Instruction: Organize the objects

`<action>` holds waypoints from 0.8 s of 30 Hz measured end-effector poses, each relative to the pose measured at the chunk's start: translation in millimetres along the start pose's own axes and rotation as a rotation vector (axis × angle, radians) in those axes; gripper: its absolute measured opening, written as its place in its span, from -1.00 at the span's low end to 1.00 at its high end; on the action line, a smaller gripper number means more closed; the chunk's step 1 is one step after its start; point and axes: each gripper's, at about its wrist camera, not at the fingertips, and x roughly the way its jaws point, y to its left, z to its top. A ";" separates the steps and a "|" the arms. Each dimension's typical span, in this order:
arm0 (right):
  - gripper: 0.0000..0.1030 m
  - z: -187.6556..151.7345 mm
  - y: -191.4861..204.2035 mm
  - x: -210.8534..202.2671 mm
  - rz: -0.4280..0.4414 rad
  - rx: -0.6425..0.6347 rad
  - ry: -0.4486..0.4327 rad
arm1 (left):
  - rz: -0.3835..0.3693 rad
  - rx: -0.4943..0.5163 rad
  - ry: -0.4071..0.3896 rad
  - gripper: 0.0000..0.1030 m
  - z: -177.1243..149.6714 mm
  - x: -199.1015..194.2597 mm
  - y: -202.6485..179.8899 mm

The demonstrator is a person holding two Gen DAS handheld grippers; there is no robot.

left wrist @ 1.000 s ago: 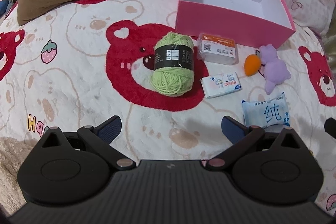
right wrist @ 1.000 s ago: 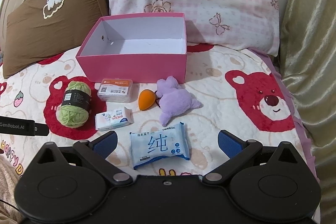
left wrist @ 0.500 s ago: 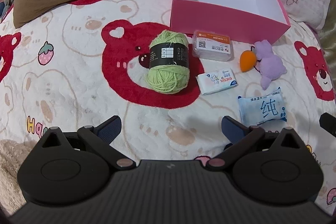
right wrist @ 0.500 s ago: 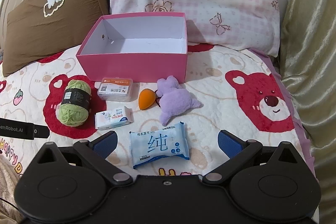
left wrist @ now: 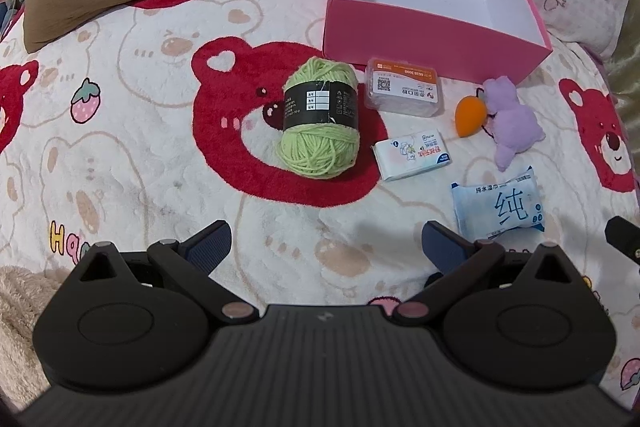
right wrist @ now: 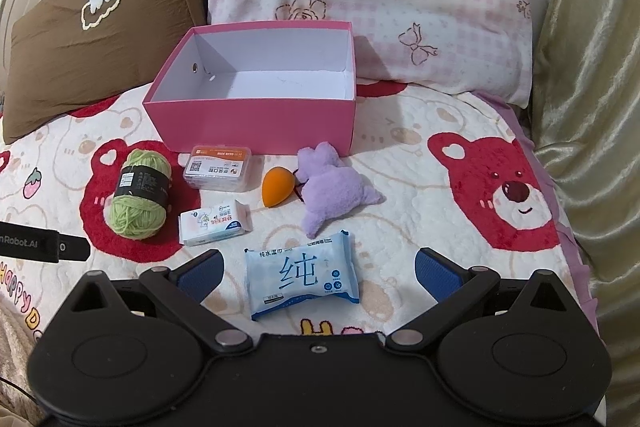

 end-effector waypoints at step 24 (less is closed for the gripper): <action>1.00 29.3 -28.3 -11.1 0.140 -0.115 -0.130 | -0.122 0.057 0.016 0.96 2.5 12.2 -44.2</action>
